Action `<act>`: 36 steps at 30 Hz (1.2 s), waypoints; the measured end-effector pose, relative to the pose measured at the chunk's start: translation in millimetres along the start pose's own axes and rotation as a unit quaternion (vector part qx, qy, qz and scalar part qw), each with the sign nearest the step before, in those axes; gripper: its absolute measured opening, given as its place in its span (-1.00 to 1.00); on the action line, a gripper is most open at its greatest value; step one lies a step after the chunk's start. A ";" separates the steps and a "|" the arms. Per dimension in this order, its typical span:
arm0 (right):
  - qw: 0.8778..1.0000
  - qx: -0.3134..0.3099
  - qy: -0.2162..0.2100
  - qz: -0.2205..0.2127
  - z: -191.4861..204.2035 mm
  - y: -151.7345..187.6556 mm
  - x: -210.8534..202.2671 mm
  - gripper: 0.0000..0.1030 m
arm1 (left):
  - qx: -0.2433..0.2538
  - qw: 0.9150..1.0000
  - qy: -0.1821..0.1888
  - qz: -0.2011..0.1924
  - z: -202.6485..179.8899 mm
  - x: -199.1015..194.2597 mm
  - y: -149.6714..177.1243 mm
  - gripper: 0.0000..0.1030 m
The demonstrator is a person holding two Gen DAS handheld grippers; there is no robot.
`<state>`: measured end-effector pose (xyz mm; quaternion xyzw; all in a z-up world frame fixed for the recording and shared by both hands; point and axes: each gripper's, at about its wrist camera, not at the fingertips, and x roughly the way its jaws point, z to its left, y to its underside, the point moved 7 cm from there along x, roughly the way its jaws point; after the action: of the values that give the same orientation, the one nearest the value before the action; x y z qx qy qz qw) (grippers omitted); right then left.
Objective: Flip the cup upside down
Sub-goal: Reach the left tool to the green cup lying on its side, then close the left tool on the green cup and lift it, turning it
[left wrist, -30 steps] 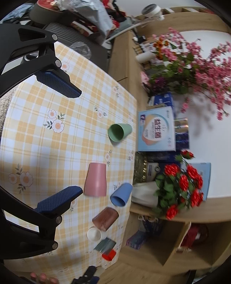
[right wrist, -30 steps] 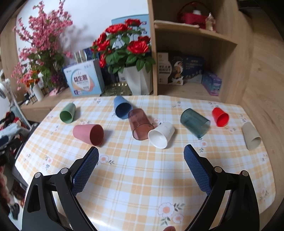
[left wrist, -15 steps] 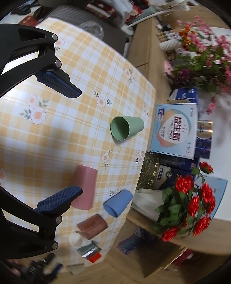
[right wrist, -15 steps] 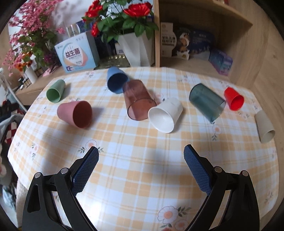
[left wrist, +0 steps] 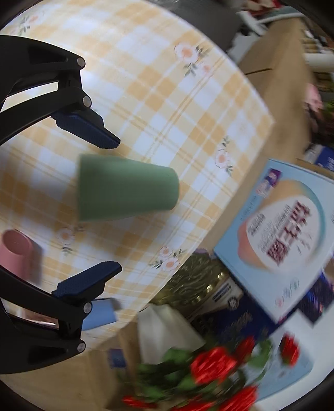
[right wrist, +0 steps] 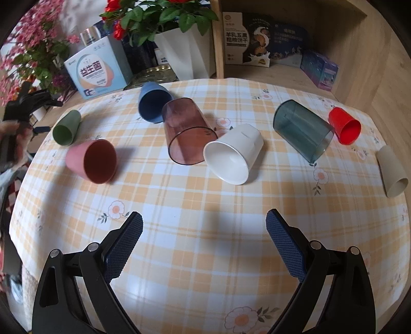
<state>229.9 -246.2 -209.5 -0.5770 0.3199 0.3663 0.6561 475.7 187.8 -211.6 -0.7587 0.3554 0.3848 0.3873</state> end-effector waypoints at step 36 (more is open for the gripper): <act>0.999 0.011 -0.033 -0.006 5.5 6.4 -0.9 0.82 | 0.036 0.996 -0.076 0.036 21.3 -13.9 104.5 0.26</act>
<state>223.9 -240.4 -211.4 -0.5591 0.2989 0.3781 0.6747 375.3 162.8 -241.0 -0.6997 0.3654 0.4422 0.4259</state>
